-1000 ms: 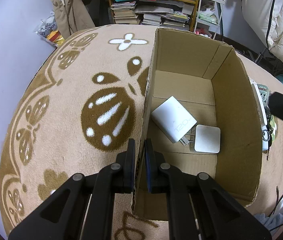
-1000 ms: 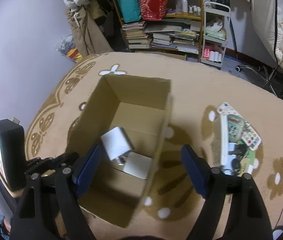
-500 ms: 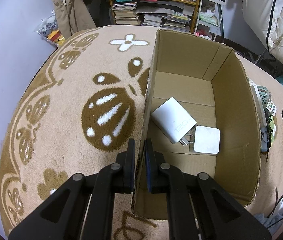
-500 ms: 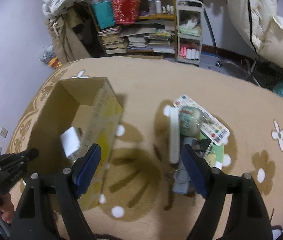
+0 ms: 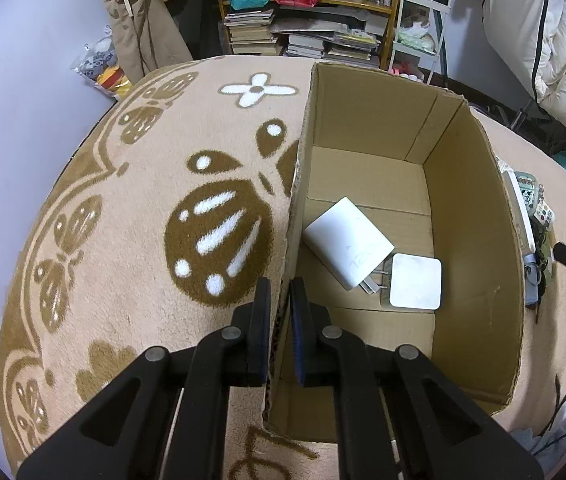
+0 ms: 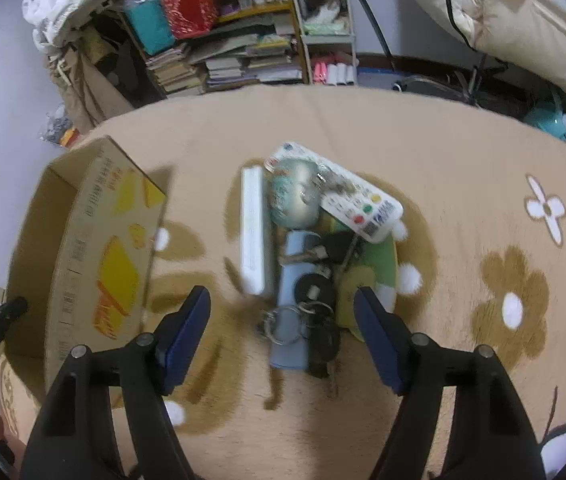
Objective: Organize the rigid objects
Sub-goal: 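Return the right tool to the items and grasp the black car key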
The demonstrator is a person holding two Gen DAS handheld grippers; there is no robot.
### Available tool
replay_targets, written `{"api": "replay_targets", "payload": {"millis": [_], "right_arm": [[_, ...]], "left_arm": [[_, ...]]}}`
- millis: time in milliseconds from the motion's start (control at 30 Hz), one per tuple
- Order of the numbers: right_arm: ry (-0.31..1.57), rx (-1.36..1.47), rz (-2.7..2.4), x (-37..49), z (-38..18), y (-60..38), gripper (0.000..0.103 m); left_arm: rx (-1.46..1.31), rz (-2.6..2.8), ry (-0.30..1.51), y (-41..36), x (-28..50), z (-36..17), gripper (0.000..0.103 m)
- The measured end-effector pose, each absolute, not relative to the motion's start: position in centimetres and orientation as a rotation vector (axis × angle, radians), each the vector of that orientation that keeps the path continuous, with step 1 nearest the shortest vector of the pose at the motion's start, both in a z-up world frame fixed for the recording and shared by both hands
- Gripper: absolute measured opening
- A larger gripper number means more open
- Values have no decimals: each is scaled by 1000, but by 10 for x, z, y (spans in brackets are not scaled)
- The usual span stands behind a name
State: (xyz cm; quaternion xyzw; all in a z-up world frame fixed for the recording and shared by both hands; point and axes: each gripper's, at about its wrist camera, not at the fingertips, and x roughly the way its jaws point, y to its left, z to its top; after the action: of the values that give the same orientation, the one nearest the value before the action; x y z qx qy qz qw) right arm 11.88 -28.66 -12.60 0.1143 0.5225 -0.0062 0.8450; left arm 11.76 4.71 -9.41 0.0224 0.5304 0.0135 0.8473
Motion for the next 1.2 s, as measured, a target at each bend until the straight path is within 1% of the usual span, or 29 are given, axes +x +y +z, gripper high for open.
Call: {"api": "replay_targets", "payload": {"millis": [33,67,267,500,533,567,633,867,967,1200], "right_arm": [[1103,248,-7,118,-131,-290,57],[1109,255,2,119,-136,-292,51],[1132,384,-18,118,-159,-313,51],[1126,457,-20,119,-170,-320,51],[1124,470,-15,120,-171,-321,49],[1125,481,-6,121,-173,-321,39],[1141,486,-1,125,-178,-319,33],[1116,500,-40,125,-187,-315,33],[1120,481,-55,124,-184,-314,30],[1114,531,-69,110,-172,-318,29]], "left_arm": [[48,29,1119,47,118,-94,9],[50,29,1118,47,118,-94,9],[55,31,1120,49,118,-93,9],[50,31,1121,48,117,-93,10],[53,32,1121,48,117,-93,10],[58,33,1120,48,117,-93,10],[68,35,1116,48,116,-93,10],[78,39,1114,47,116,-94,10],[77,39,1114,46,116,-94,10],[100,44,1108,43,116,-94,10]]}}
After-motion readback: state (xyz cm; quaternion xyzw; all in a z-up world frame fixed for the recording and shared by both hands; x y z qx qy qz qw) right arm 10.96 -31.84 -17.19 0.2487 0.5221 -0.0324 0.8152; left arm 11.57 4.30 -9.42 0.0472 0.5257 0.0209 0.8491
